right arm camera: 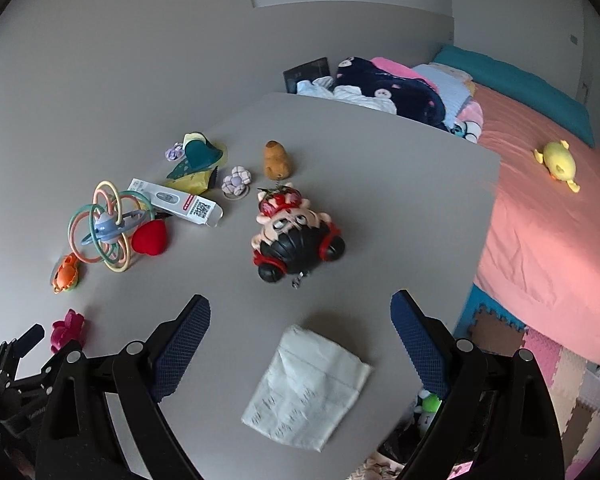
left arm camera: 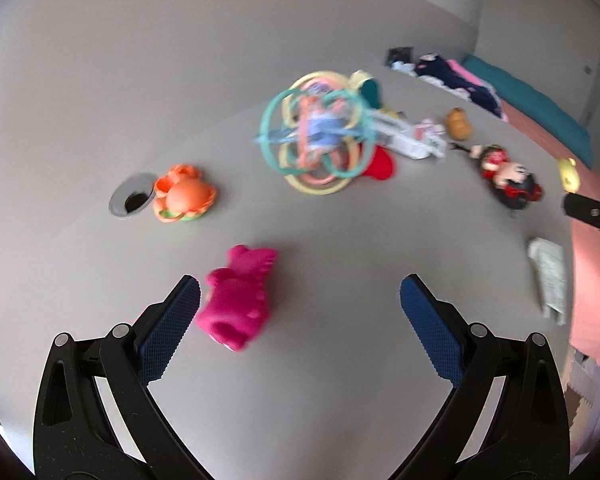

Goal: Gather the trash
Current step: 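Grasp the pink rubber toy with the left tool while the right tool grasps the doll figure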

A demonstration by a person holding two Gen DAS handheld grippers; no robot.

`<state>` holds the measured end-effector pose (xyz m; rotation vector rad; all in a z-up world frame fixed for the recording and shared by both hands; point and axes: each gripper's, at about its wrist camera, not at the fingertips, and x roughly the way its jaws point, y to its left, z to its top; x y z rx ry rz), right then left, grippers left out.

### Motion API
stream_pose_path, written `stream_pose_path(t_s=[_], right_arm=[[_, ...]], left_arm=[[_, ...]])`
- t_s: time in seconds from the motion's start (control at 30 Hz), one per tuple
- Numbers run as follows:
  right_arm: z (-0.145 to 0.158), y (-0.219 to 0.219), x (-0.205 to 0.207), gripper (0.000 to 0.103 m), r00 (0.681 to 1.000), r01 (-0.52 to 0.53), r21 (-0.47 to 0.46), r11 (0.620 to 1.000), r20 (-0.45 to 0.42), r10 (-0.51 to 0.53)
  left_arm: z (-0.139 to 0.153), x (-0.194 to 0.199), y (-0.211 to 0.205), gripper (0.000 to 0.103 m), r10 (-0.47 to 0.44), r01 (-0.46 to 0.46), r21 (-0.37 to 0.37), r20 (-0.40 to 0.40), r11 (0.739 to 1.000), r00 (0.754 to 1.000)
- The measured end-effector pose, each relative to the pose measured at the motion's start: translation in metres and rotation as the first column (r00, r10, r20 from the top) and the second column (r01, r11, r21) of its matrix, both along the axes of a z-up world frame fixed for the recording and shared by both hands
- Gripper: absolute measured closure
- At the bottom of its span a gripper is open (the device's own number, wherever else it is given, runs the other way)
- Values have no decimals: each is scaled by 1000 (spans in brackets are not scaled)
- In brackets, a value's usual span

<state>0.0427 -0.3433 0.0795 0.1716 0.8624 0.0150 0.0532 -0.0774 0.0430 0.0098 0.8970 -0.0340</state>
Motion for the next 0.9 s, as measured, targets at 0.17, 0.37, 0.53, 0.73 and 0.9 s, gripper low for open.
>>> stream_pose_path(t_s=[0.17, 0.37, 0.53, 0.73, 0.9], right_arm=[[-6, 3, 25, 11, 1000, -4, -22, 1000, -22, 4], [-20, 6, 59, 11, 998, -16, -67, 998, -59, 12], [-38, 10, 90, 11, 993, -31, -120, 992, -119, 17], [-57, 5, 109, 11, 980, -27, -45, 999, -196, 18], [-59, 13, 110, 27, 983, -42, -122, 992, -184, 19]], left_arm=[[-22, 20, 15, 31, 24, -26, -18, -78, 1000, 997], [-28, 32, 14, 63, 40, -40, 1, -55, 999, 998], [-26, 38, 6, 64, 14, -15, -27, -45, 1000, 999], [-24, 47, -8, 63, -1, -2, -65, -51, 998, 999], [-25, 46, -20, 64, -10, 7, -66, -54, 998, 999]])
